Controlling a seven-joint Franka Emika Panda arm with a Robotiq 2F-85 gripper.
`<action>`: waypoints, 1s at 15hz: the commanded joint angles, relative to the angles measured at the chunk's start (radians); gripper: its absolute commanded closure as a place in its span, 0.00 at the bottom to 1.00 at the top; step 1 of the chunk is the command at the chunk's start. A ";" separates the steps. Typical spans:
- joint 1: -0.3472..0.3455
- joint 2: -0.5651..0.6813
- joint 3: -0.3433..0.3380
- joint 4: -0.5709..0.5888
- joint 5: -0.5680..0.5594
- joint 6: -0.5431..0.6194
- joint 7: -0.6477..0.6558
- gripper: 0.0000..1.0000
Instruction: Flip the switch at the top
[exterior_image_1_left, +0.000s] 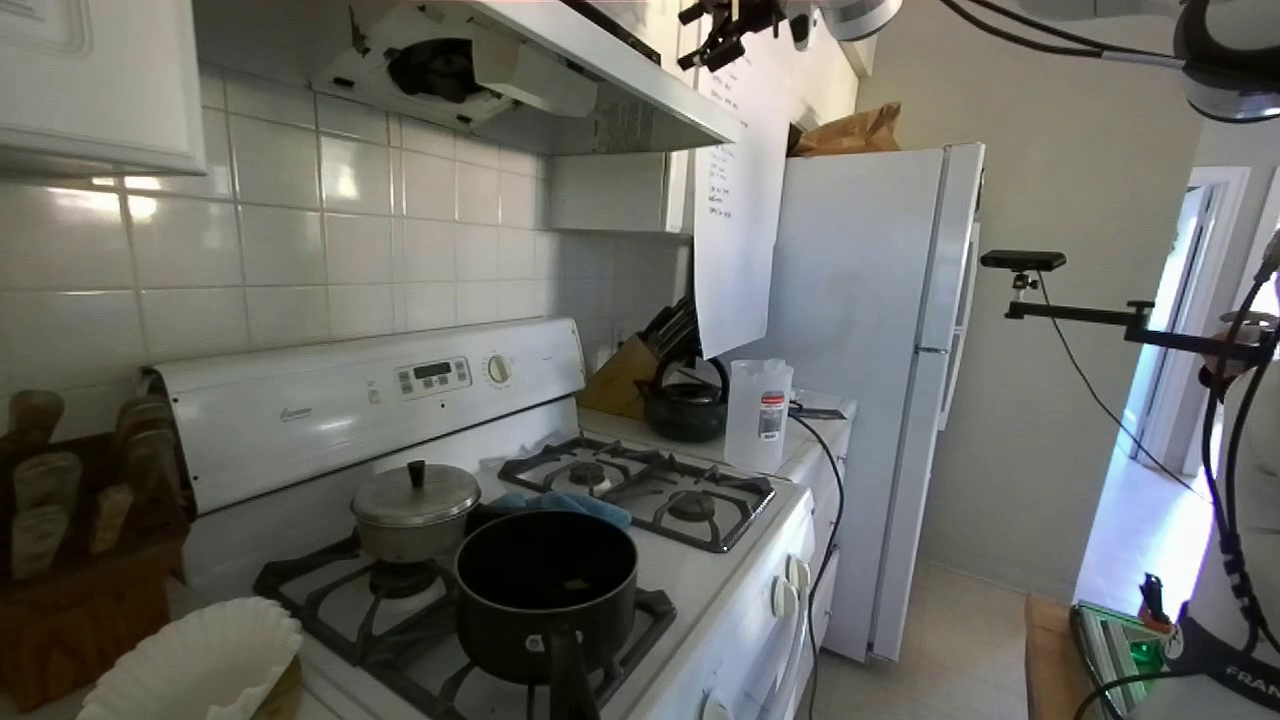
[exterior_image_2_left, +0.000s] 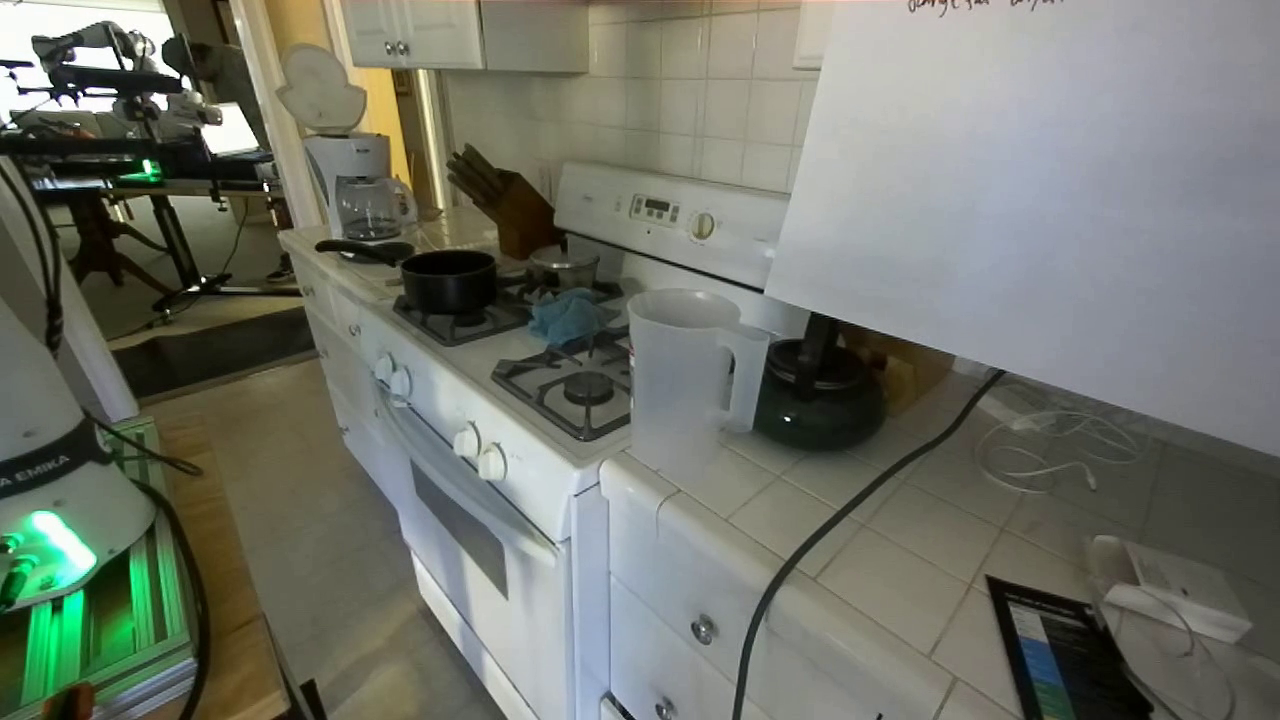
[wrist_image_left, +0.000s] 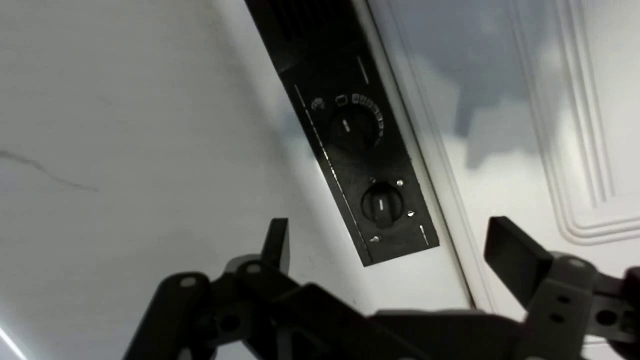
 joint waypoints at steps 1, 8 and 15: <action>-0.035 0.035 -0.013 0.075 0.052 -0.098 -0.133 0.00; -0.048 0.064 0.000 0.074 0.142 -0.007 -0.398 0.00; -0.040 0.110 0.007 0.079 0.164 0.075 -0.448 0.33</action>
